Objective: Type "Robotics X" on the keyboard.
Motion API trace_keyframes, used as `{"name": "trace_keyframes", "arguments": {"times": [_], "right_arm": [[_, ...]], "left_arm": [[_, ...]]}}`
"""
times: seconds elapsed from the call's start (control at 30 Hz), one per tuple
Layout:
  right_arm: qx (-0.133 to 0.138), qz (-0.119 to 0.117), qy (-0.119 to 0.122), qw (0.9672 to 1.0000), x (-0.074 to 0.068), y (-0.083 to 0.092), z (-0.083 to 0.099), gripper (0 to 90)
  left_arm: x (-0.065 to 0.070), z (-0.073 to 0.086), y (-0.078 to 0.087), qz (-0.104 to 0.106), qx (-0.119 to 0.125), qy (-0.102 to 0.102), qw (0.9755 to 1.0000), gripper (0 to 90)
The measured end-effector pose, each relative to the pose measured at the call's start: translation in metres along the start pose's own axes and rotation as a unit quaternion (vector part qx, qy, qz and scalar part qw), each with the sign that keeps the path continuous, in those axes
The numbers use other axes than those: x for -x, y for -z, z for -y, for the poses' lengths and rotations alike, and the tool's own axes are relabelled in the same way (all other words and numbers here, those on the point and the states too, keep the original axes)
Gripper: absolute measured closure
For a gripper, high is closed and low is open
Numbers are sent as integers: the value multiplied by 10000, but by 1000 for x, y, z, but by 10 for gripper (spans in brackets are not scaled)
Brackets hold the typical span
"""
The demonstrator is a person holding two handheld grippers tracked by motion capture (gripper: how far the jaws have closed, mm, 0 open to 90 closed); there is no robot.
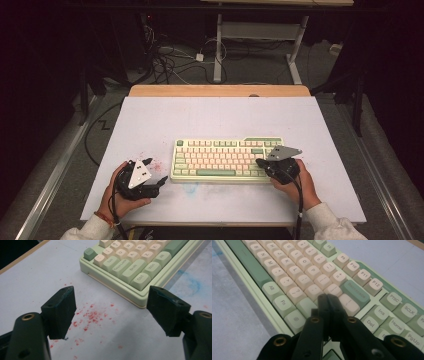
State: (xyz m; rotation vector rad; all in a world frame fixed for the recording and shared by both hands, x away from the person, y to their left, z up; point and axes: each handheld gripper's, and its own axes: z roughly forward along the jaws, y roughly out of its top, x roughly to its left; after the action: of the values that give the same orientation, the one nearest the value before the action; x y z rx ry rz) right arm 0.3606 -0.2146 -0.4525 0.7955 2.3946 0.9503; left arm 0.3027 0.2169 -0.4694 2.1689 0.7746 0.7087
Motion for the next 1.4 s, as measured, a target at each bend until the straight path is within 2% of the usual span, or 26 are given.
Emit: {"name": "trace_keyframes", "arguments": {"times": [0.23,0.33,0.4,0.63,0.67,0.77,0.83,1.0,1.23,1.37,1.4], "right_arm": [[-23,-21,-3,10000,0,-1,3,900],[-86,-24,12,10000,-1,-2,6,900],[-4,-66,-36,10000,-2,-2,8,900],[23,-31,-34,10000,-3,0,10,900],[27,-27,-46,10000,-3,0,10,900],[36,12,-38,10000,-4,0,11,900],[33,23,-35,10000,-4,0,11,900],[62,26,-19,10000,-4,0,11,900],[73,34,-26,10000,-5,0,12,900],[74,45,-23,10000,-5,0,12,900],[72,50,-24,10000,-5,0,12,900]], "left_arm": [[0,0,0,38,-17,10,10000,248],[0,0,1,67,-9,43,10000,281],[-1,-1,1,72,-22,43,10000,321],[-3,-8,1,341,-89,53,9994,623],[-4,-9,0,346,-91,1,9994,668],[-7,-13,-3,418,-202,-36,9989,793],[-8,-16,-6,522,-283,16,9982,849],[-10,-24,-15,565,-432,-25,9975,877],[-9,-41,-25,738,-469,-77,9961,877],[-9,-48,-31,775,-534,-140,9955,877],[-8,-54,-36,791,-565,-209,9950,877]]}}
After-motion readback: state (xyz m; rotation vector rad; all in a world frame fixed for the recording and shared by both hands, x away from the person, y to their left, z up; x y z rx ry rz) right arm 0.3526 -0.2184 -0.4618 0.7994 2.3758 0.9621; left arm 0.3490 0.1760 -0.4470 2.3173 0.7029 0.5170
